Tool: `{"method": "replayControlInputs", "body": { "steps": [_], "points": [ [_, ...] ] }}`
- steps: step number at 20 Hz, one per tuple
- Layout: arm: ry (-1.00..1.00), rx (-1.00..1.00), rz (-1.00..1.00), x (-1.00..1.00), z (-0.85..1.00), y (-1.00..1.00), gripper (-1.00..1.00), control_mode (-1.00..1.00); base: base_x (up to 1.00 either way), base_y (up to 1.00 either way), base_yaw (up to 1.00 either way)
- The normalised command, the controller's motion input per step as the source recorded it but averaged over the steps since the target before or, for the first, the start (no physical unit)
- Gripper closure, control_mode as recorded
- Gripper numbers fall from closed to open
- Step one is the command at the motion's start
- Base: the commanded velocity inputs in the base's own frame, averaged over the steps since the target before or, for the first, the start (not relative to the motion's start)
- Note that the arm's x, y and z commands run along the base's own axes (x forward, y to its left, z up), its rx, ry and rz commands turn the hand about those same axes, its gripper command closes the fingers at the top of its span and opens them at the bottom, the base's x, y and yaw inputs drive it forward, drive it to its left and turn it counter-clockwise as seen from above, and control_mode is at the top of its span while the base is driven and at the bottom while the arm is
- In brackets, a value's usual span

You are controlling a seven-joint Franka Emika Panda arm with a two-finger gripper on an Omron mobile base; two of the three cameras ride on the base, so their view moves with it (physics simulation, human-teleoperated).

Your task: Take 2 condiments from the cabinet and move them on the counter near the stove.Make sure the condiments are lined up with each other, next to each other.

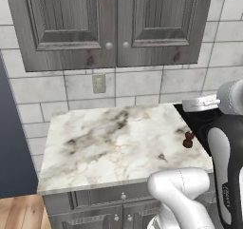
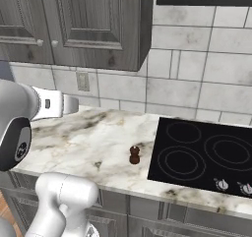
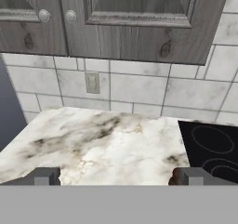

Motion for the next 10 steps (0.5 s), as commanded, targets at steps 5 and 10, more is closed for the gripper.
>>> {"method": "replayControlInputs", "body": {
  "steps": [5, 10],
  "points": [
    [0.00, 0.00, 0.00, -0.03, 0.00, 0.00, -1.00, 1.00, -0.19, -0.05, -0.02],
    [0.00, 0.00, 0.00, 0.00, 0.00, 0.00, -1.00, 1.00, -0.65, -0.38, -0.14]
  ]
}}
